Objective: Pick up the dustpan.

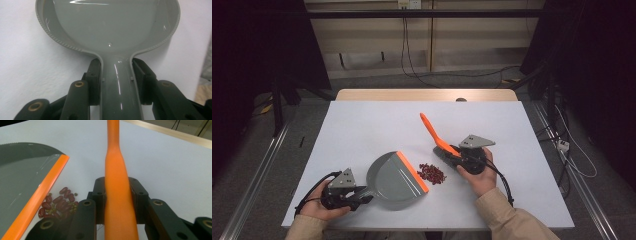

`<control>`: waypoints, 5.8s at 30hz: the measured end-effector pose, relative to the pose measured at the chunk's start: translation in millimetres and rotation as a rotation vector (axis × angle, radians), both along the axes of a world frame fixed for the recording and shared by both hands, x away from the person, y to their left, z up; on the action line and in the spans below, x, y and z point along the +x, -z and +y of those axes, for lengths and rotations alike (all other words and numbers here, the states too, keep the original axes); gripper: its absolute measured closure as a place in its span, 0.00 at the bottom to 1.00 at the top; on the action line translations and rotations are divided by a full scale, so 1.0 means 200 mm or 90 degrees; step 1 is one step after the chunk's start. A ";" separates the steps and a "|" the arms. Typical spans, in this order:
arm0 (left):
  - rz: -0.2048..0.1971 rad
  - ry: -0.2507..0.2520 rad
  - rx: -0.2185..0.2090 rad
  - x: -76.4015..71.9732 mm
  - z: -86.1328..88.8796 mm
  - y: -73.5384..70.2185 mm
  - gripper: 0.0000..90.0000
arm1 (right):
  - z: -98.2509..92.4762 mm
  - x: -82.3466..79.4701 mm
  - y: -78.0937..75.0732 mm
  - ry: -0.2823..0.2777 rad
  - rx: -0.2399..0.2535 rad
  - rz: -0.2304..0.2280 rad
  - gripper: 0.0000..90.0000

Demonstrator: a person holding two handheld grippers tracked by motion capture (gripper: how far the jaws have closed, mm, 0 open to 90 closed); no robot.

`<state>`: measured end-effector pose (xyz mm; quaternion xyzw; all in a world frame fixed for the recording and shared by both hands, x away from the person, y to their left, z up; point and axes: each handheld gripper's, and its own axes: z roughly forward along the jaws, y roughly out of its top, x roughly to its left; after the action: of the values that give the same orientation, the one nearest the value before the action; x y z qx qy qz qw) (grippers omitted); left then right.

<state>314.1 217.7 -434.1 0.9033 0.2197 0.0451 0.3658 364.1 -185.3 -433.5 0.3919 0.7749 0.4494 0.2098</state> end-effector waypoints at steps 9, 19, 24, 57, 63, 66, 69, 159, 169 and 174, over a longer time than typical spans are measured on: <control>0.005 0.002 -0.013 0.00 -0.01 0.00 0.69 | -0.02 -0.02 -0.02 0.010 -0.031 0.002 0.75; 0.002 -0.022 -0.029 -0.02 0.02 -0.01 0.62 | -0.04 -0.03 -0.03 0.019 -0.044 0.010 0.77; -0.001 -0.017 -0.030 -0.02 0.02 -0.01 0.69 | -0.04 -0.03 -0.03 0.023 -0.032 0.023 0.79; 0.012 0.005 -0.022 -0.04 -0.04 -0.04 0.70 | 0.21 -0.19 0.01 0.012 -0.081 -0.032 0.79; 0.015 0.009 -0.017 -0.04 -0.06 -0.04 0.69 | 0.24 -0.21 0.01 0.016 -0.073 -0.026 0.78; 0.012 0.005 -0.012 -0.04 -0.06 -0.04 0.69 | 0.26 -0.21 0.02 0.021 -0.069 -0.023 0.78; 0.018 0.006 -0.019 -0.04 -0.07 -0.03 0.69 | 0.27 -0.22 0.02 0.027 -0.058 -0.019 0.78; 0.031 0.000 -0.029 -0.05 -0.10 -0.08 0.69 | 0.16 -0.16 0.03 0.101 -0.002 -0.039 0.79; 0.035 0.003 -0.019 -0.04 -0.12 -0.06 0.69 | 0.30 -0.24 0.06 0.083 0.006 -0.034 0.78; 0.037 0.003 -0.012 -0.04 -0.14 -0.05 0.69 | 0.40 -0.27 0.06 0.056 0.054 -0.020 0.78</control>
<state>306.4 189.6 -423.4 0.9013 0.2281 0.0159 0.3679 310.0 -105.4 -444.7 0.4272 0.7337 0.4783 0.2247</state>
